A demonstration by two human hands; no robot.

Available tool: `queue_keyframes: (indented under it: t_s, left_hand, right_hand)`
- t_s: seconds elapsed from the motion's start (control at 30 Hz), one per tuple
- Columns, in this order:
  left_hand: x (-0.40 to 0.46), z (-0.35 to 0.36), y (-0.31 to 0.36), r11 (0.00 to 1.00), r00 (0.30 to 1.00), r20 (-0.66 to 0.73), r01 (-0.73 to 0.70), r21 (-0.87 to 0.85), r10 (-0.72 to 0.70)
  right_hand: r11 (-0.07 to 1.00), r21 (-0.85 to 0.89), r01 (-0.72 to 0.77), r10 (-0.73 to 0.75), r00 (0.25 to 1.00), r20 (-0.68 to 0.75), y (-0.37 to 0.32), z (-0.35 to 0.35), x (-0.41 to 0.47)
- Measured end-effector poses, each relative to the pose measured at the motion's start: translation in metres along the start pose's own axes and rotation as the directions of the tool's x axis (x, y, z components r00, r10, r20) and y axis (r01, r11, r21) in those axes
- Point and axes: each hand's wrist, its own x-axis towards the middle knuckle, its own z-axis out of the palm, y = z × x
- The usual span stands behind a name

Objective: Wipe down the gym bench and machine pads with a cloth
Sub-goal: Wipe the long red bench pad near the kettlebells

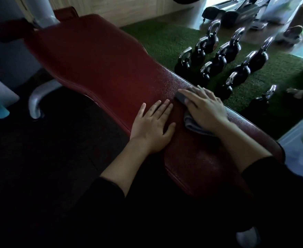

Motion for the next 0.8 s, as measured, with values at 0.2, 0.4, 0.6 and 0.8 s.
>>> queue_keyframes:
  t_s: [0.2, 0.4, 0.6, 0.8]
  left_hand:
    - [-0.001, 0.002, 0.000, 1.000, 1.000, -0.027, -0.004, -0.003, 0.004]
    - [0.000, 0.003, 0.000, 1.000, 0.999, -0.039, -0.009, -0.005, 0.009]
    - [-0.001, 0.001, 0.000, 1.000, 0.999, -0.031, -0.009, 0.012, 0.009]
    - [-0.002, 0.002, 0.000, 1.000, 0.999, -0.039, -0.013, -0.006, 0.013]
  right_hand:
    - [0.970, 0.100, -0.221, 0.217, 0.975, 0.052, 0.062, -0.019, -0.011]
    - [0.992, -0.073, -0.107, 0.103, 0.993, -0.051, 0.011, -0.004, -0.088]
    - [0.999, -0.034, -0.029, 0.027, 0.999, -0.045, -0.016, 0.004, -0.029]
    - [0.984, 0.056, -0.167, 0.164, 0.985, 0.044, 0.032, -0.012, 0.004]
